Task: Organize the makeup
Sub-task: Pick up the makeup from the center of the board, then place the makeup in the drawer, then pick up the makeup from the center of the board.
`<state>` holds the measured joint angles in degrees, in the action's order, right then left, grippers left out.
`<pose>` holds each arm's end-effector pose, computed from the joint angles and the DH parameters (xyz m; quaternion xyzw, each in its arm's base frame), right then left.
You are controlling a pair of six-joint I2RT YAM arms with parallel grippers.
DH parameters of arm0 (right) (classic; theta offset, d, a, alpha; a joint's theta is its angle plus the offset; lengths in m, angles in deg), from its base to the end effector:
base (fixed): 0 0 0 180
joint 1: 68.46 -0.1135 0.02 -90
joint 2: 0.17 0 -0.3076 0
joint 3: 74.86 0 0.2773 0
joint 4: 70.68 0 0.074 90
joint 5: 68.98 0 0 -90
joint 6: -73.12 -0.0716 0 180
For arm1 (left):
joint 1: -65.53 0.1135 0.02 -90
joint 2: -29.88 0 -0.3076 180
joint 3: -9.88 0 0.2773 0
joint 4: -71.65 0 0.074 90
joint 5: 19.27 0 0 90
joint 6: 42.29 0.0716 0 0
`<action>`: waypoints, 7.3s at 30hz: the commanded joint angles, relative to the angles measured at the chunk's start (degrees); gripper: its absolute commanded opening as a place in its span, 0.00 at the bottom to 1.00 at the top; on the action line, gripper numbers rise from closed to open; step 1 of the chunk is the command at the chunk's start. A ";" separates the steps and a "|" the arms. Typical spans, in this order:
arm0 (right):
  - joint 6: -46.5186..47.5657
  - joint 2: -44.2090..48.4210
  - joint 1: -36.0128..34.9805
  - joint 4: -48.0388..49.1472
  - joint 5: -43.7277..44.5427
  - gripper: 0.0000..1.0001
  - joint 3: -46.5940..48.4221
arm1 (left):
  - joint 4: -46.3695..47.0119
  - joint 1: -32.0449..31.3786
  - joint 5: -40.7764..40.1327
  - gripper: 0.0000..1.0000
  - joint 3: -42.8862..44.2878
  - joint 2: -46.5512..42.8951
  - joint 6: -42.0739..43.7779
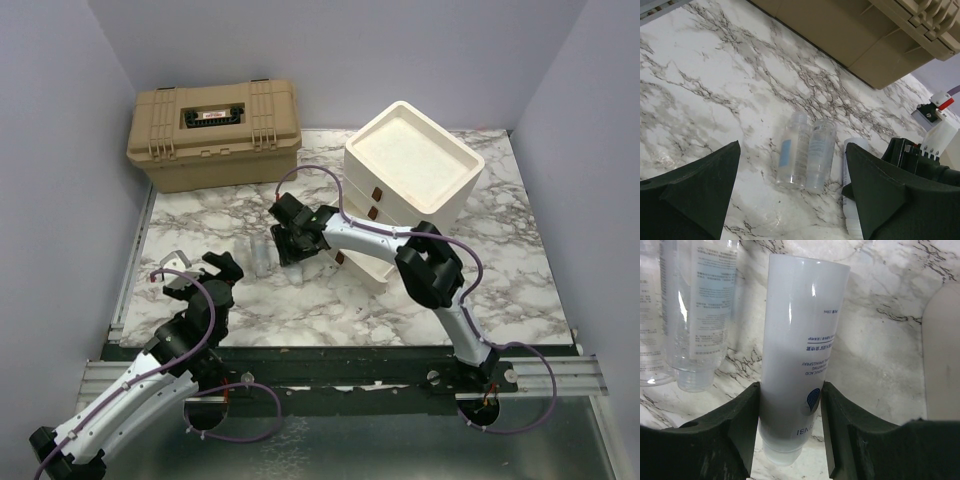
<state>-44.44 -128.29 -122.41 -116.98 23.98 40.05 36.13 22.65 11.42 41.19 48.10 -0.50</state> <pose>0.3288 0.4455 0.1667 -0.2135 0.9406 0.1527 0.2154 0.1152 -0.0230 0.2303 -0.3084 0.7087 -0.0569 0.6320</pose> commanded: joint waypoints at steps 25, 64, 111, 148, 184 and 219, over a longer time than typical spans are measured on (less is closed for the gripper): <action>6.95 19.94 -0.22 4.49 5.04 0.39 -7.64 | 1.33 0.12 3.96 0.88 -0.80 2.71 -0.34; 25.94 31.55 8.86 -4.76 19.10 0.41 -25.29 | 10.06 0.15 10.79 0.92 1.67 16.58 5.14; 21.55 27.26 9.94 -6.39 24.14 0.54 -21.60 | 9.89 0.23 9.06 0.93 1.32 12.90 6.18; -7.16 24.08 2.68 15.40 -2.52 0.62 -15.06 | 10.19 34.86 53.31 0.99 9.25 25.93 0.95; -8.21 -9.60 -1.56 1.53 -6.14 0.60 15.19 | 2.31 41.99 55.53 0.99 14.03 26.19 5.14; 1.05 0.88 -1.59 3.24 5.97 0.40 1.07 | 2.13 41.99 55.26 0.98 11.42 26.52 2.83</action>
<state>-47.28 -131.39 -123.63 -112.33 26.93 42.85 39.21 64.34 67.90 53.30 74.37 3.35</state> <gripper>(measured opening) 0.474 0.985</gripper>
